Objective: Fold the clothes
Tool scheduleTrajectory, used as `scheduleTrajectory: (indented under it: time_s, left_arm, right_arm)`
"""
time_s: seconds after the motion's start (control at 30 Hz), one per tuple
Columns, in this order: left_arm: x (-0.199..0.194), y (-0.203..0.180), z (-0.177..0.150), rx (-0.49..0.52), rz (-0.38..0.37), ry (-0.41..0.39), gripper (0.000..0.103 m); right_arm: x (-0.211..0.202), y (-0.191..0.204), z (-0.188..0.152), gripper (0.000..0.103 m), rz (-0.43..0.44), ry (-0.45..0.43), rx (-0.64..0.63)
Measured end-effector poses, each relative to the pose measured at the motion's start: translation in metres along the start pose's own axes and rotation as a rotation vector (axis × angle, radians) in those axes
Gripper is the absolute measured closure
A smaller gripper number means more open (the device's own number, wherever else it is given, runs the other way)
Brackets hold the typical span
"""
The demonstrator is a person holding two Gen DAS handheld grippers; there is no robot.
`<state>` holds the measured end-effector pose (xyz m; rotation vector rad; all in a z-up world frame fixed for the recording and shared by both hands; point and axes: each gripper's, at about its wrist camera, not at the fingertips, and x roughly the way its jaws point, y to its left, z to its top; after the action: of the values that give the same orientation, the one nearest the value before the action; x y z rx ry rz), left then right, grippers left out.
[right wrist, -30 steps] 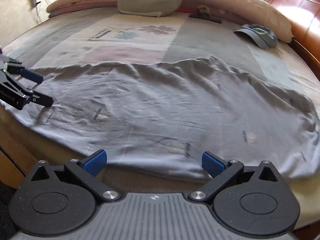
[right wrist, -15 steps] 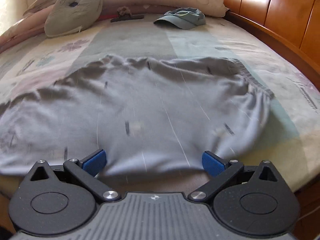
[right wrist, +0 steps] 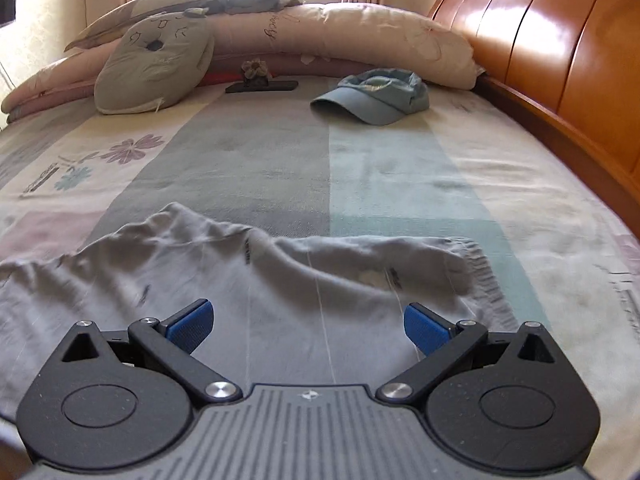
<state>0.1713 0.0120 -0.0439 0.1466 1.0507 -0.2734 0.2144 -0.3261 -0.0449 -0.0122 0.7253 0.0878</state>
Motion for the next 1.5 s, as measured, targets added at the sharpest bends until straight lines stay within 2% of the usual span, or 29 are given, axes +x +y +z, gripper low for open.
scheduleTrajectory:
  time_s: [0.23,0.37,0.4,0.53,0.7,0.87,1.0,1.1,1.27,1.4,1.5]
  left_arm:
    - [0.003,-0.005,-0.010,-0.066,0.043,0.016,0.012]
    - [0.003,-0.006,-0.011,-0.081,0.067,0.014,0.010]
    - [0.003,-0.006,-0.011,-0.086,0.070,0.014,0.010]
    - [0.000,-0.011,-0.008,-0.071,0.098,0.010,0.010]
    - [-0.005,-0.020,-0.001,-0.031,0.124,-0.012,0.010]
    - [-0.007,-0.028,0.012,0.017,0.098,-0.028,0.010]
    - [-0.001,-0.036,0.025,0.062,0.067,-0.032,0.010]
    - [0.005,-0.044,0.030,0.088,0.050,-0.022,0.010]
    - [0.004,-0.051,0.029,0.119,0.031,-0.015,0.010]
    - [0.005,-0.049,0.028,0.103,0.034,-0.006,0.010]
    - [0.002,-0.050,0.026,0.105,0.030,-0.016,0.010]
  right_arm:
    - [0.036,-0.018,0.020,0.000,0.133,-0.023,0.068]
    - [0.060,-0.042,0.027,0.000,0.107,-0.066,0.122]
    - [0.064,-0.047,0.030,0.000,0.087,-0.052,0.132]
    - [0.046,-0.050,0.037,0.000,0.113,-0.056,0.191]
    - [0.004,-0.042,0.017,0.000,0.198,-0.038,0.196]
    - [-0.046,-0.071,-0.022,0.000,0.299,-0.038,0.358]
    - [-0.073,-0.105,-0.048,0.000,0.262,-0.077,0.504]
    - [-0.063,-0.132,-0.064,0.000,0.231,-0.030,0.657]
    - [-0.041,-0.157,-0.073,0.000,0.350,-0.006,0.851]
    - [-0.022,-0.163,-0.060,0.000,0.380,-0.020,0.866]
    - [-0.014,-0.160,-0.052,0.000,0.372,0.011,0.861]
